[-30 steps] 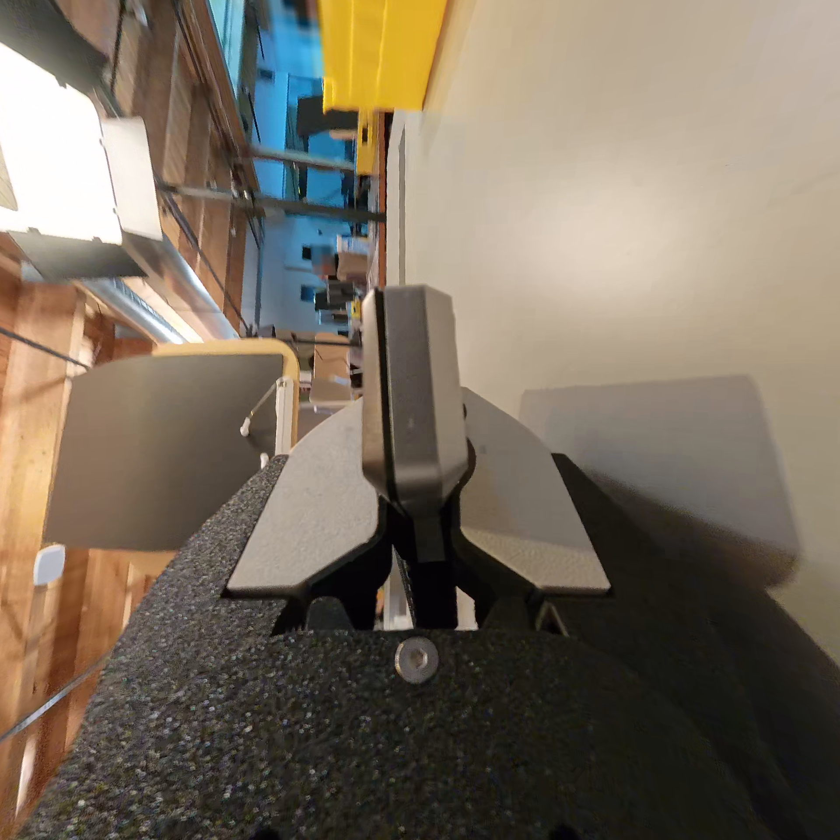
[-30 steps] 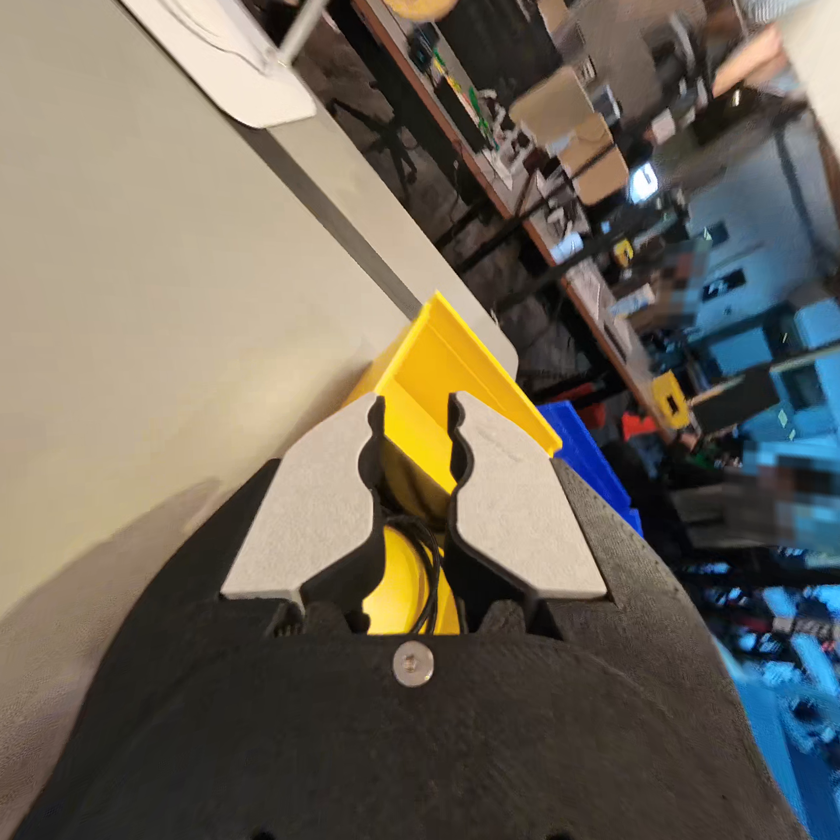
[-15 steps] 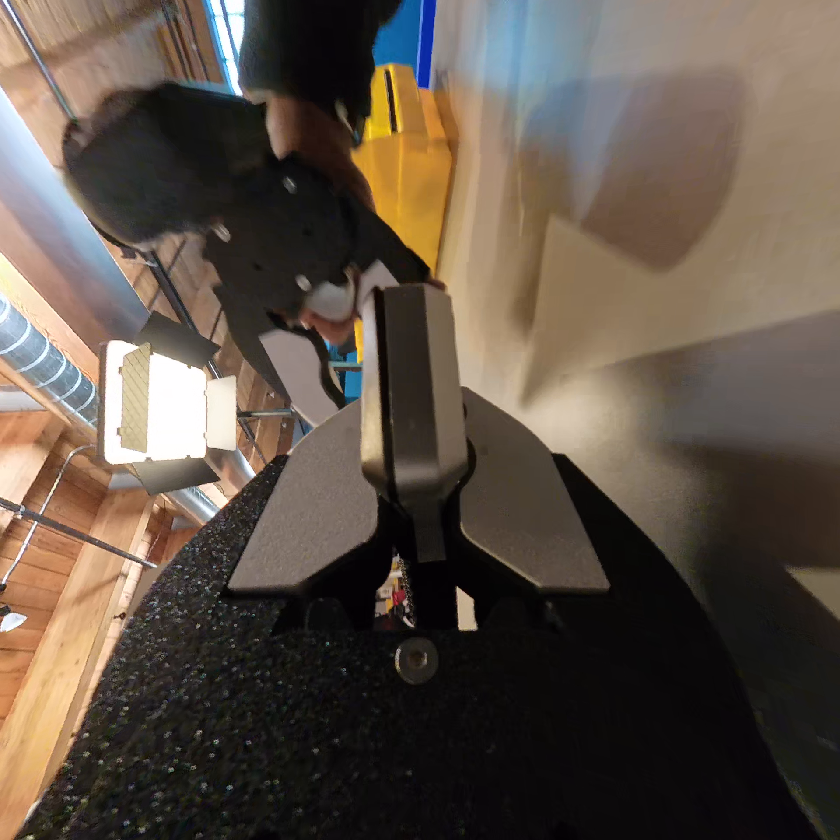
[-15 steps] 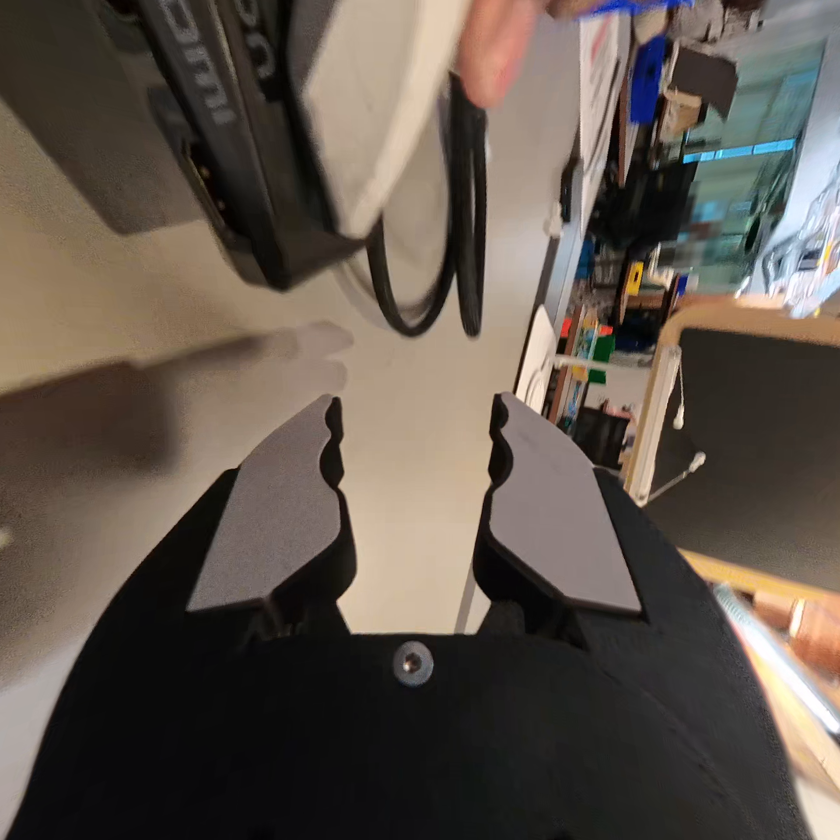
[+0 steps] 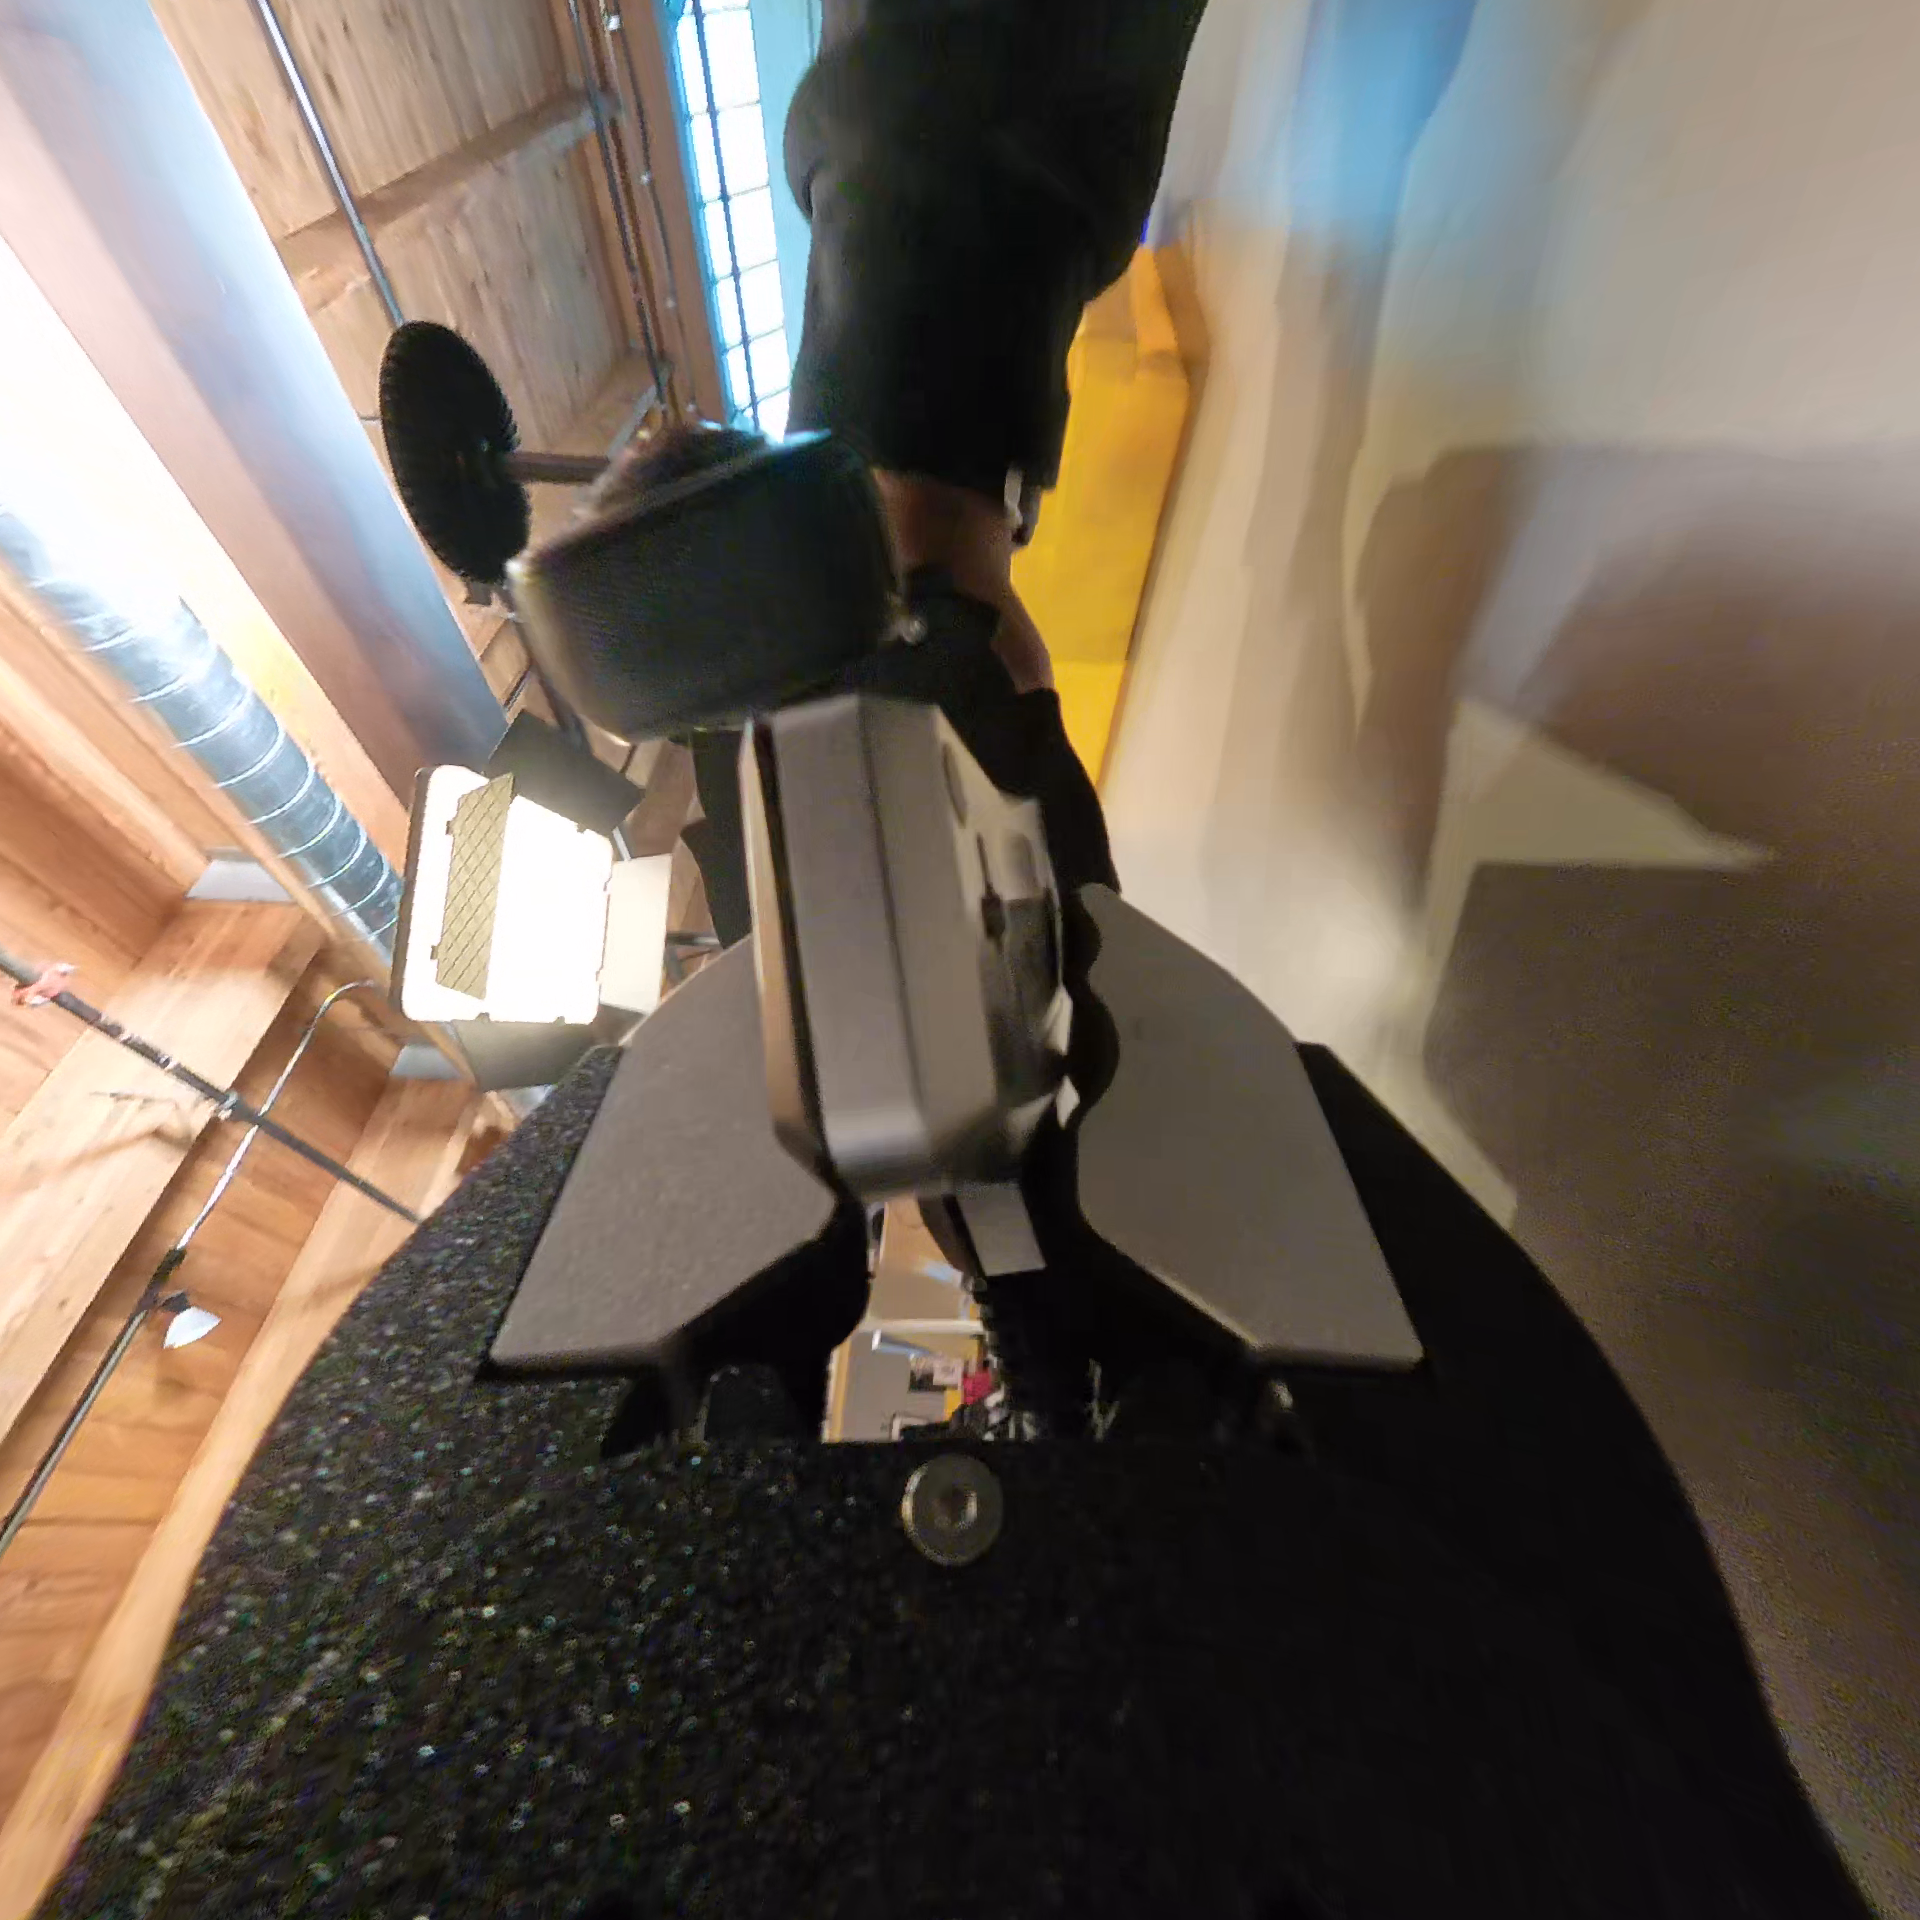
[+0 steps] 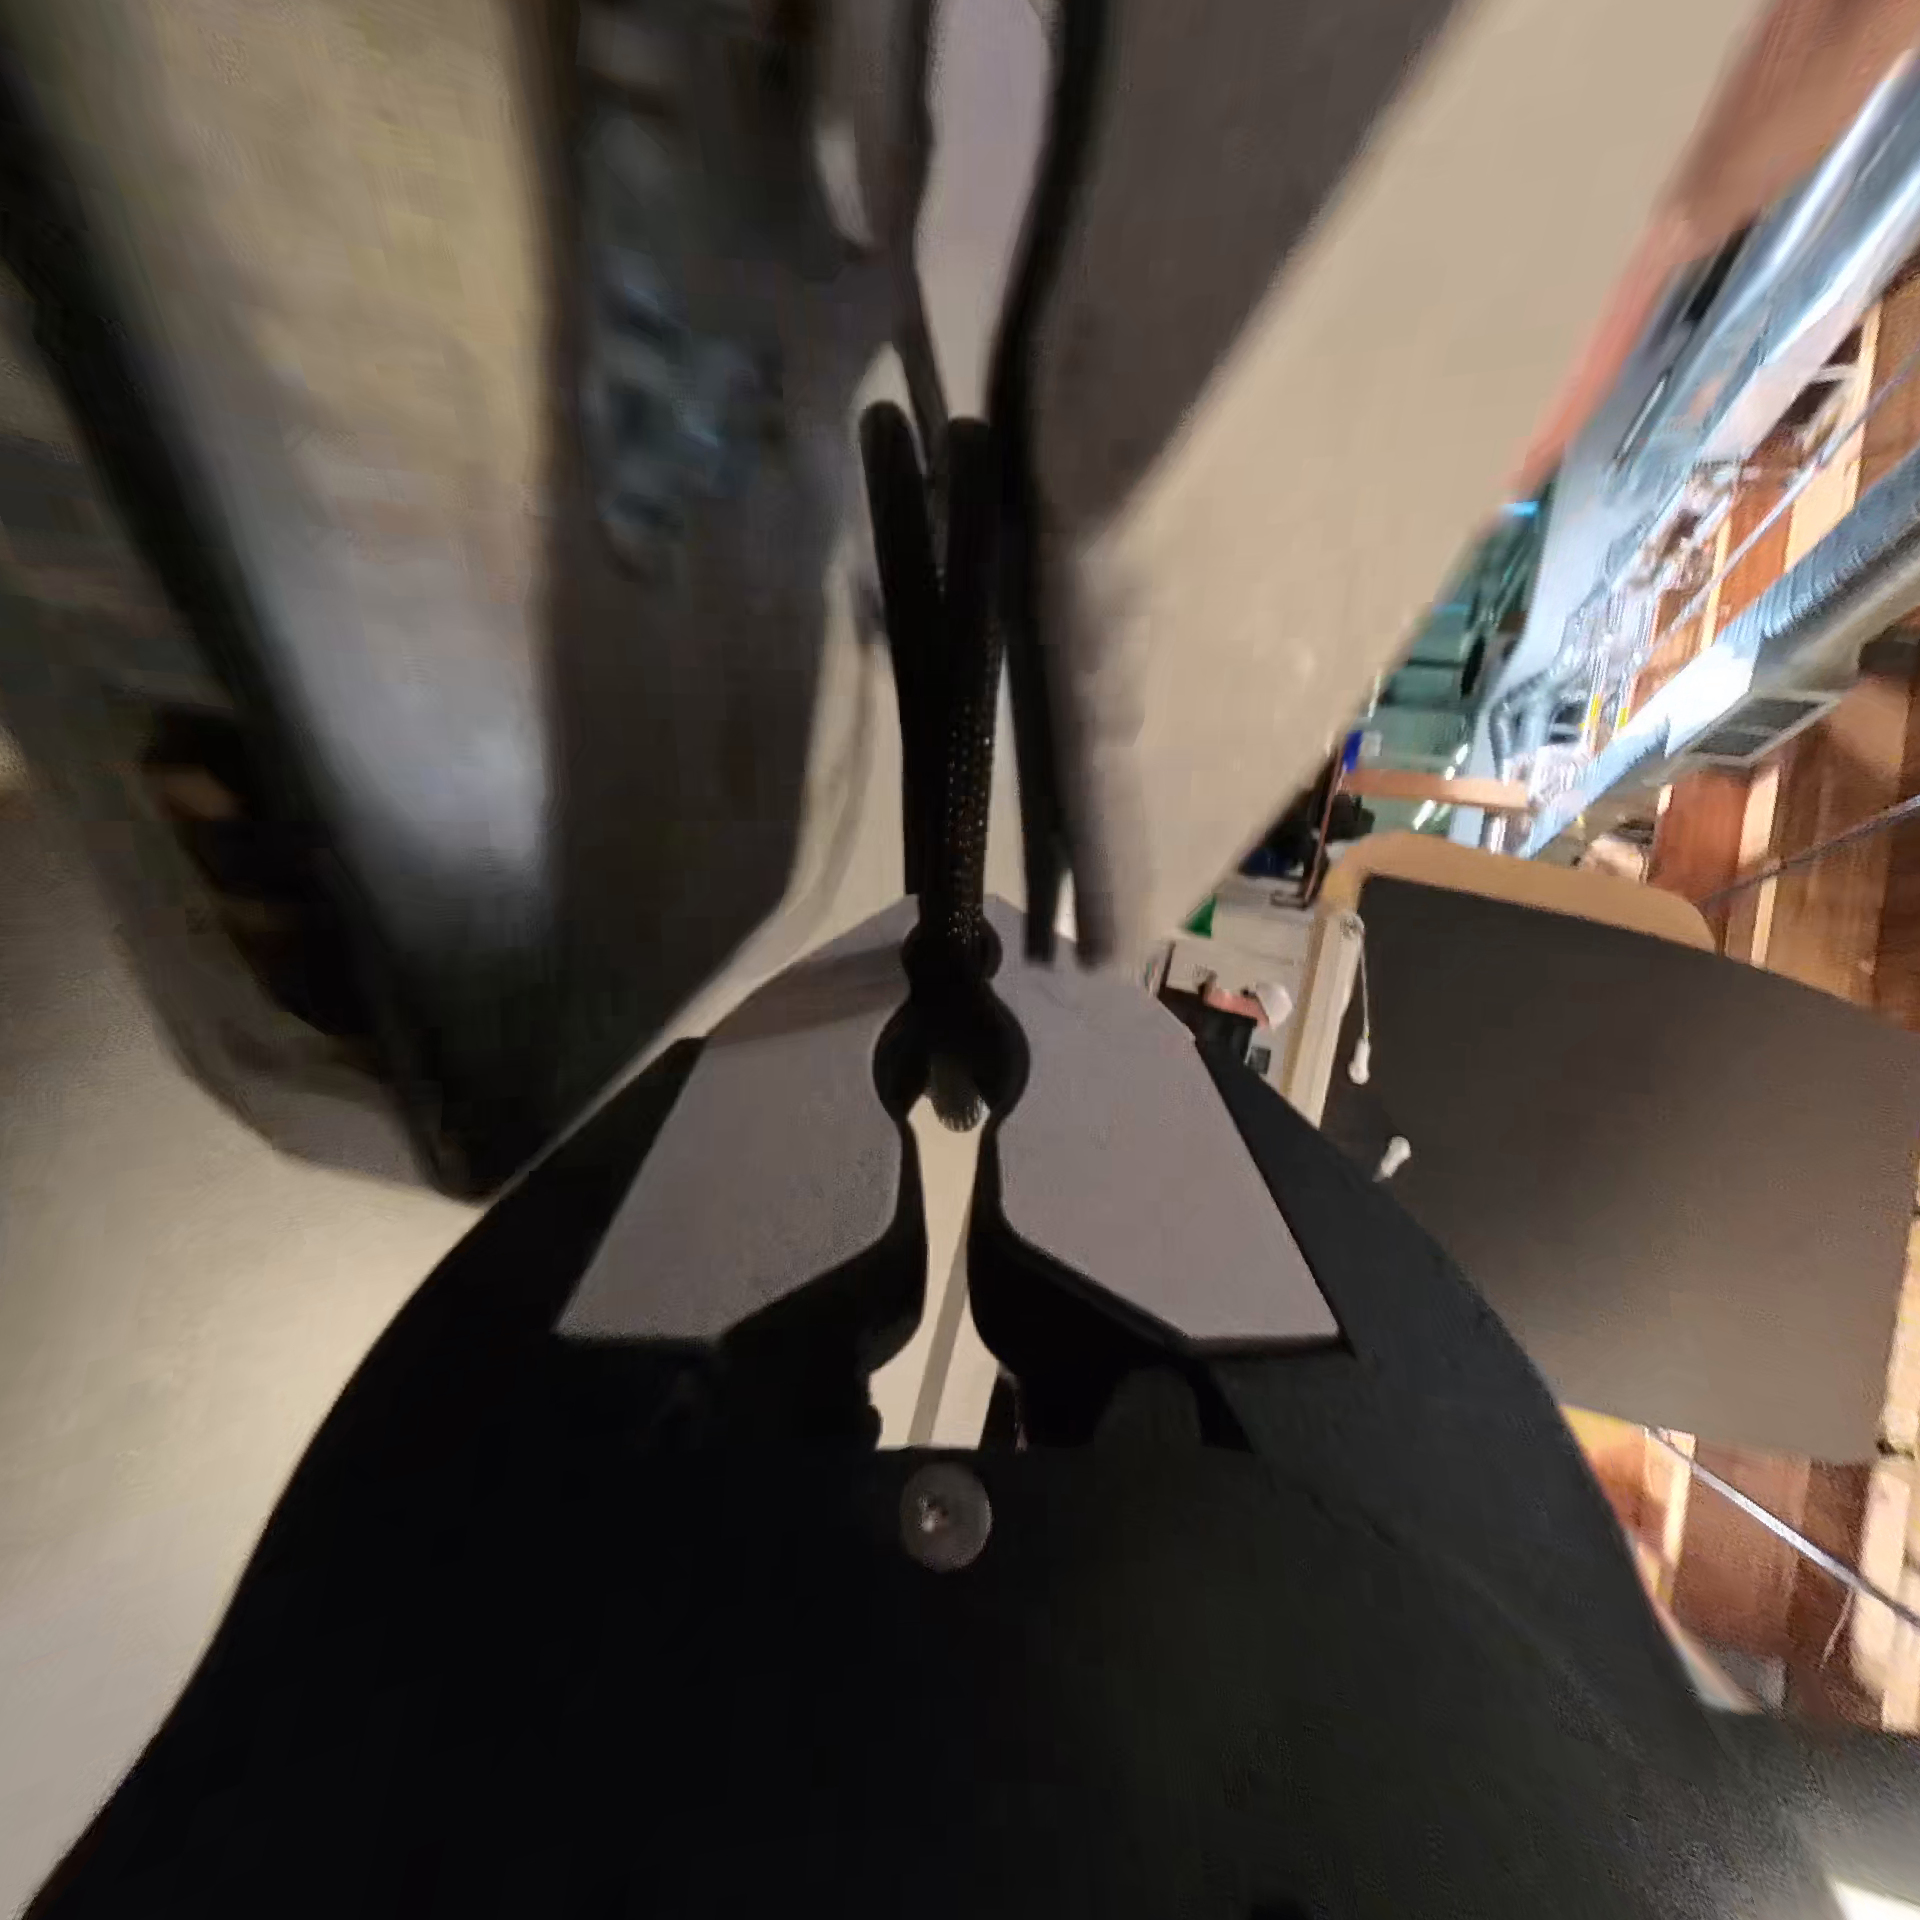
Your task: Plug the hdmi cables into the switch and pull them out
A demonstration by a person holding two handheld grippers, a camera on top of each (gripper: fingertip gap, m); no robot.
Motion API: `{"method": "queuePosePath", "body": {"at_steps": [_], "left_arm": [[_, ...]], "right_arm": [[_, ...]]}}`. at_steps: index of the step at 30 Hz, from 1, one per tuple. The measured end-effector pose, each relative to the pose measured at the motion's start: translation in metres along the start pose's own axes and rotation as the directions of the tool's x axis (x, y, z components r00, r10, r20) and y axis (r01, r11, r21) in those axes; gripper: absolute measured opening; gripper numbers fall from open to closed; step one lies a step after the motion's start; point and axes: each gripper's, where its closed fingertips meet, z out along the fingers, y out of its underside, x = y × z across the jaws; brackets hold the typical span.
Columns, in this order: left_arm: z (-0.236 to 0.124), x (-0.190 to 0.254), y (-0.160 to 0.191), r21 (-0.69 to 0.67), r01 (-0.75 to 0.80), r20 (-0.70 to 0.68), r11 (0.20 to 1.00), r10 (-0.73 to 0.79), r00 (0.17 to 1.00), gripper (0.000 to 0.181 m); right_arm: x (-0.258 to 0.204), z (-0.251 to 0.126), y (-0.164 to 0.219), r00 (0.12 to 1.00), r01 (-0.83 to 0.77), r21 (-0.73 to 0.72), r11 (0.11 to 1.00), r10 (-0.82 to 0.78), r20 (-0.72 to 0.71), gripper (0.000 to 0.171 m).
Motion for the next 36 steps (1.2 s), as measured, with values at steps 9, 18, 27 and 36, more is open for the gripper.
{"method": "queuePosePath", "body": {"at_steps": [9,18,27,36], "left_arm": [[0.009,-0.021,0.046,-0.270,-0.019,0.153,0.963,0.062,0.986,0.092],[0.001,-0.038,0.090,-0.433,0.140,0.265,0.890,-0.022,0.964,0.104],[-0.006,-0.023,0.126,-0.511,0.294,0.258,0.808,-0.182,0.949,0.104],[-0.004,-0.008,0.134,-0.550,0.298,0.206,0.781,-0.219,0.954,0.099]], "right_arm": [[0.067,-0.043,0.049,0.985,-0.068,-0.174,0.982,0.038,-0.170,0.001],[0.153,-0.126,0.079,0.928,-0.154,-0.252,0.956,0.052,-0.368,0.001],[0.198,-0.212,0.157,0.856,-0.276,-0.395,0.876,0.037,-0.516,0.001],[0.237,-0.312,0.260,0.763,-0.410,-0.565,0.716,-0.070,-0.642,0.003]]}}
